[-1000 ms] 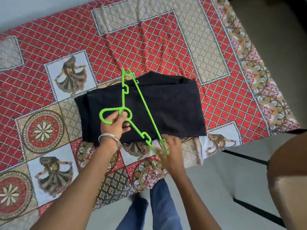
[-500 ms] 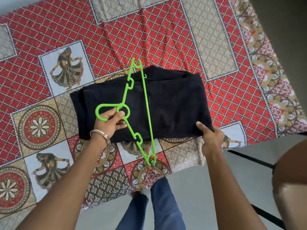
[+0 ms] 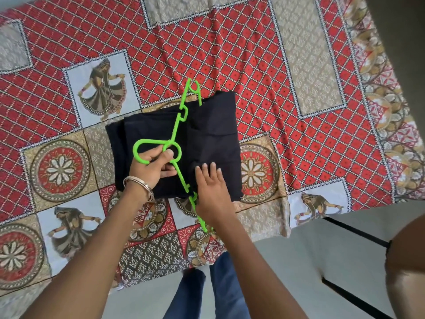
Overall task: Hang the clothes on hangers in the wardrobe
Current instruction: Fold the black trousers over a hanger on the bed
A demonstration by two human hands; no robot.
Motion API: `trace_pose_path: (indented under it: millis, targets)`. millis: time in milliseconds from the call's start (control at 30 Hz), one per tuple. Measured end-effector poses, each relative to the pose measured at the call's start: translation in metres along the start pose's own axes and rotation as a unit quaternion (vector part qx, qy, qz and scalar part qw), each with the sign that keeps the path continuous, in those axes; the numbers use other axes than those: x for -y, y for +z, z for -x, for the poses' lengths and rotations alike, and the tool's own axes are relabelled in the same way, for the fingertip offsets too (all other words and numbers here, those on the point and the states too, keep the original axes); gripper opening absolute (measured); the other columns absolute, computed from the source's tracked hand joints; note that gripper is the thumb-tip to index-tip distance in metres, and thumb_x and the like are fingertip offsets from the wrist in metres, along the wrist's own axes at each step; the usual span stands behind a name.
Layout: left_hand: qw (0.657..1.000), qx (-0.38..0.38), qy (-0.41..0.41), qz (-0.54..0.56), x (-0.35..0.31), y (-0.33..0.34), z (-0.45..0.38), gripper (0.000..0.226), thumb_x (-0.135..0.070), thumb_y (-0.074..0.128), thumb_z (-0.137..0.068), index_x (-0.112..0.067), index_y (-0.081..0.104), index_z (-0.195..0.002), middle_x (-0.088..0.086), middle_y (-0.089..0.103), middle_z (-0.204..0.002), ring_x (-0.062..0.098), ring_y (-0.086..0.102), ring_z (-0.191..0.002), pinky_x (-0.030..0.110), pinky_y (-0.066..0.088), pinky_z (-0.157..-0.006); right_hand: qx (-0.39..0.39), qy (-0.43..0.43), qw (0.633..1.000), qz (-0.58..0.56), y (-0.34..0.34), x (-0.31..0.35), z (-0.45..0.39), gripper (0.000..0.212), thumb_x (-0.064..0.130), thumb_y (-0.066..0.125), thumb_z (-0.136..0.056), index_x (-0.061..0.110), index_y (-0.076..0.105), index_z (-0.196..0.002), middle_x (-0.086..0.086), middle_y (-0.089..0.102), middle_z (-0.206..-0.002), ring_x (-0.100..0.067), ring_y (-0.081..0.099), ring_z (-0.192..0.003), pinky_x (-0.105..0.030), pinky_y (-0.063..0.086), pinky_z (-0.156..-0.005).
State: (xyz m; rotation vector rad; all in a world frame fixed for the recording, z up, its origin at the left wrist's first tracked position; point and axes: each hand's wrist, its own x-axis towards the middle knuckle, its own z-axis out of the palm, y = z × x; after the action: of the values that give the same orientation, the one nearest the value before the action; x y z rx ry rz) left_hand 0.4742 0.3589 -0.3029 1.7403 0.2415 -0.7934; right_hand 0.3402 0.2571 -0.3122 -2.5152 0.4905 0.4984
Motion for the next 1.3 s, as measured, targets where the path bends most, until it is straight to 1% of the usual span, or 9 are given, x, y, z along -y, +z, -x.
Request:
trace_pose_path:
  millis: [167, 300, 367, 467, 600, 700, 900, 1100, 1300]
  targets:
    - [0.999, 0.035, -0.019, 0.007, -0.002, -0.007, 0.001, 0.018, -0.011, 0.063, -0.090, -0.007, 0.068, -0.107, 0.014, 0.065, -0.089, 0.016, 0.065, -0.068, 0.032, 0.060, -0.065, 0.060, 0.010, 0.980, -0.187, 0.004, -0.005, -0.030, 0.066, -0.005, 0.044, -0.085, 0.000, 0.027, -0.149, -0.018, 0.020, -0.157, -0.028, 0.010, -0.148, -0.029, 0.005, -0.119]
    - [0.981, 0.189, 0.007, -0.044, -0.004, -0.010, 0.009, 0.039, 0.008, 0.052, -0.090, -0.013, 0.058, -0.123, 0.005, 0.067, -0.115, 0.009, 0.067, -0.099, 0.031, 0.057, -0.082, 0.096, 0.132, 0.695, -0.700, -0.015, -0.024, -0.035, 0.051, 0.011, 0.043, -0.087, -0.007, 0.049, -0.134, -0.022, 0.051, -0.138, -0.029, 0.045, -0.134, -0.036, 0.029, -0.116]
    - [0.962, 0.270, 0.016, -0.040, -0.004, -0.011, 0.011, 0.050, 0.016, 0.045, -0.090, -0.014, 0.055, -0.128, 0.004, 0.066, -0.121, 0.013, 0.061, -0.115, 0.033, 0.054, -0.090, 0.102, 0.127, 0.634, -0.756, -0.024, -0.041, -0.033, 0.065, 0.044, 0.046, -0.091, -0.005, 0.051, -0.133, -0.022, 0.056, -0.133, -0.028, 0.051, -0.128, -0.044, 0.030, -0.116]
    - [0.982, 0.188, -0.006, 0.027, -0.007, -0.001, 0.009, 0.041, 0.016, 0.041, -0.091, -0.007, 0.062, -0.117, 0.005, 0.073, -0.101, 0.020, 0.068, -0.101, 0.035, 0.056, -0.085, 0.138, 0.032, 0.683, -0.717, -0.029, -0.044, -0.031, 0.092, 0.066, 0.064, -0.074, 0.000, 0.048, -0.135, -0.021, 0.058, -0.130, -0.027, 0.054, -0.125, -0.039, 0.043, -0.106]
    - [0.998, 0.009, -0.037, 0.048, -0.006, 0.028, -0.003, 0.027, 0.007, 0.052, -0.087, 0.003, 0.065, -0.111, 0.010, 0.057, -0.082, 0.007, 0.064, -0.059, 0.021, 0.055, -0.056, 0.160, 0.008, 0.742, -0.651, -0.027, -0.040, -0.026, 0.084, 0.013, 0.088, -0.057, 0.005, 0.048, -0.131, -0.016, 0.061, -0.101, -0.019, 0.059, -0.092, -0.031, 0.052, -0.082]
    - [0.997, -0.013, -0.016, -0.071, 0.004, 0.040, -0.012, 0.021, -0.015, 0.069, -0.080, -0.027, 0.068, -0.097, -0.004, 0.051, -0.083, 0.016, 0.059, -0.076, 0.036, 0.056, -0.070, 0.088, 0.051, 0.761, -0.640, -0.020, -0.030, -0.022, 0.064, 0.001, 0.083, -0.065, 0.006, 0.052, -0.121, -0.014, 0.057, -0.081, -0.025, 0.050, -0.078, -0.041, 0.045, -0.077]
    - [0.972, -0.016, -0.046, -0.230, 0.011, 0.065, -0.021, 0.054, -0.030, 0.086, -0.065, -0.022, 0.051, -0.105, 0.004, 0.061, -0.092, 0.026, 0.063, -0.088, 0.047, 0.057, -0.074, -0.101, 0.087, 0.736, -0.664, -0.027, -0.035, -0.010, 0.016, 0.012, 0.059, -0.089, 0.004, 0.063, -0.102, -0.001, 0.055, -0.066, -0.011, 0.051, -0.064, -0.020, 0.045, -0.068]
    - [0.947, -0.041, -0.024, -0.319, 0.013, 0.084, -0.023, 0.043, -0.024, 0.075, -0.079, -0.007, 0.062, -0.116, 0.019, 0.062, -0.106, 0.035, 0.058, -0.100, 0.043, 0.052, -0.087, -0.297, 0.300, 0.730, -0.537, -0.022, -0.056, -0.025, 0.034, 0.025, 0.046, -0.102, 0.009, 0.064, -0.078, -0.004, 0.067, -0.060, -0.018, 0.066, -0.074, -0.029, 0.048, -0.081]
    - [0.989, -0.024, -0.033, -0.141, -0.022, 0.081, -0.024, 0.025, 0.006, 0.064, -0.082, -0.016, 0.069, -0.092, 0.002, 0.068, -0.091, 0.019, 0.063, -0.089, 0.027, 0.052, -0.079, -0.256, 0.380, 0.643, -0.614, -0.017, -0.093, -0.013, 0.020, 0.020, 0.049, -0.101, 0.012, 0.059, -0.086, -0.002, 0.057, -0.060, -0.011, 0.047, -0.049, -0.024, 0.033, -0.044]
